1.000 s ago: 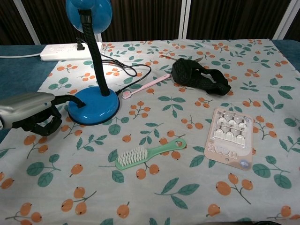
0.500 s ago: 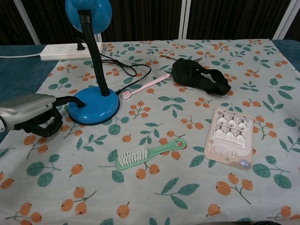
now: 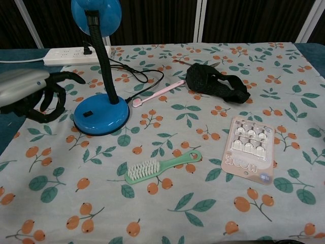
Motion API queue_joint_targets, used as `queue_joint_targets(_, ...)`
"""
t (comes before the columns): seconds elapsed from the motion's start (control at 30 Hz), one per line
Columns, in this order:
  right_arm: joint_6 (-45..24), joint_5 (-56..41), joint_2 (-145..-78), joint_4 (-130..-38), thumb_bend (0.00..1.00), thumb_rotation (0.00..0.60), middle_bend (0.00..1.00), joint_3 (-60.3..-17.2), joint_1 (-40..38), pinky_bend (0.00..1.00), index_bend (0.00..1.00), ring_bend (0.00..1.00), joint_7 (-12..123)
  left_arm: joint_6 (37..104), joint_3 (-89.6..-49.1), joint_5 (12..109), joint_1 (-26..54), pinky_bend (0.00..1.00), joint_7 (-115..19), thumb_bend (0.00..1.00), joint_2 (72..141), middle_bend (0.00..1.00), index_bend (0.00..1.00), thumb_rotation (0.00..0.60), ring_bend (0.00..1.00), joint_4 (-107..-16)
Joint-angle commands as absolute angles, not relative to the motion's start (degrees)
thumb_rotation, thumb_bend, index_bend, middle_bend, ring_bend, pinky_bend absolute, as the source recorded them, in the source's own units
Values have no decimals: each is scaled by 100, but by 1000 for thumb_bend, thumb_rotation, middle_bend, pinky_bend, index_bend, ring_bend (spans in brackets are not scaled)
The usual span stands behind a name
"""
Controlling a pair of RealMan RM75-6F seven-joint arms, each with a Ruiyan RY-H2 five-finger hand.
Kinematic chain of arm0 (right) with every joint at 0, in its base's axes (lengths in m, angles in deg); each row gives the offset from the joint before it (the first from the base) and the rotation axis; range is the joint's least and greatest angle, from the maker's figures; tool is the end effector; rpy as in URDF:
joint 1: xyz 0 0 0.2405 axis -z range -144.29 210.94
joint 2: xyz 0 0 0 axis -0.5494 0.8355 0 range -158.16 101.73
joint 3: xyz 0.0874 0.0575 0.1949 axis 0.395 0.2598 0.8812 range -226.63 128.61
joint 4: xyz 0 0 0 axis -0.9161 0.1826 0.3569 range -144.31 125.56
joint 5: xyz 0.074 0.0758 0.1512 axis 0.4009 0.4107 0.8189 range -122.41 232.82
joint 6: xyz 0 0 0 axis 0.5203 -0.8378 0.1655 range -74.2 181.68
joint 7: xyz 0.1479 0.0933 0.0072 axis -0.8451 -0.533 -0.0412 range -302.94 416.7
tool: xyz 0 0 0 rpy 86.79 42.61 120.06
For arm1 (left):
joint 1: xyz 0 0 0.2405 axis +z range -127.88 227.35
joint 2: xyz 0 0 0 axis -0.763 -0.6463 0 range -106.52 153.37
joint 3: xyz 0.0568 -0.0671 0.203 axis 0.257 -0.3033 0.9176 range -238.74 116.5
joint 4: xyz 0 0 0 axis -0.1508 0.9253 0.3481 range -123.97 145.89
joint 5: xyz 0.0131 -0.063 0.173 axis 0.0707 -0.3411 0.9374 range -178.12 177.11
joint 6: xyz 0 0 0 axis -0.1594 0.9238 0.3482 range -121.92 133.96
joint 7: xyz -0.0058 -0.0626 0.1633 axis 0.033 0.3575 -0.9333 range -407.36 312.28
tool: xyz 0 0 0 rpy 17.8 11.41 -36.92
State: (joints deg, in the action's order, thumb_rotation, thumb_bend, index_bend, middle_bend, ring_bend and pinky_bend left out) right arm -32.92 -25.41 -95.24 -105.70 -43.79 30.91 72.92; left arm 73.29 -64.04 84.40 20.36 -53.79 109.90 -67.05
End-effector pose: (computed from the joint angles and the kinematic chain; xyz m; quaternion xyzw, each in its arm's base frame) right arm -0.2720 -0.2012 0.1636 0.5779 -0.3596 0.3257 0.6563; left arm -0.1780 0.2986 0.0234 -0.7337 -0.3367 -0.4038 0.4305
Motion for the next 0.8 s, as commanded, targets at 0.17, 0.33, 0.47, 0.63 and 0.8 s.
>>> queue_joint_targets(0.17,-3286,-2542,-9526,-10580,178,600,39,-4385,3089,127,0,64,7313,8173,-6505,8358,2578,285,-6163,261,9959,154,115,600,65,-7965)
queue_joint_targets(0.33,-3303,-2559,-9536,-10596,178,600,39,-4395,3093,127,0,64,7358,8992,-6349,8390,3186,211,-6139,241,9545,108,98,600,24,-8286)
queue_joint_targets(0.47,-3316,-2568,-9548,-10606,178,600,39,-4398,3095,127,0,64,7399,9540,-6203,8359,3688,183,-5777,241,9281,98,87,600,19,-8321)
queue_joint_targets(0.63,-3328,-2566,-9556,-10610,178,600,39,-4399,3100,127,0,63,7421,9745,-6078,8073,4131,171,-5196,234,9089,77,71,600,5,-8234)
queue_joint_targets(0.8,-3326,-2586,-9557,-10608,178,600,39,-4401,3093,127,0,64,7422,9449,-6056,7818,4176,168,-5114,235,8790,73,70,600,2,-8403)
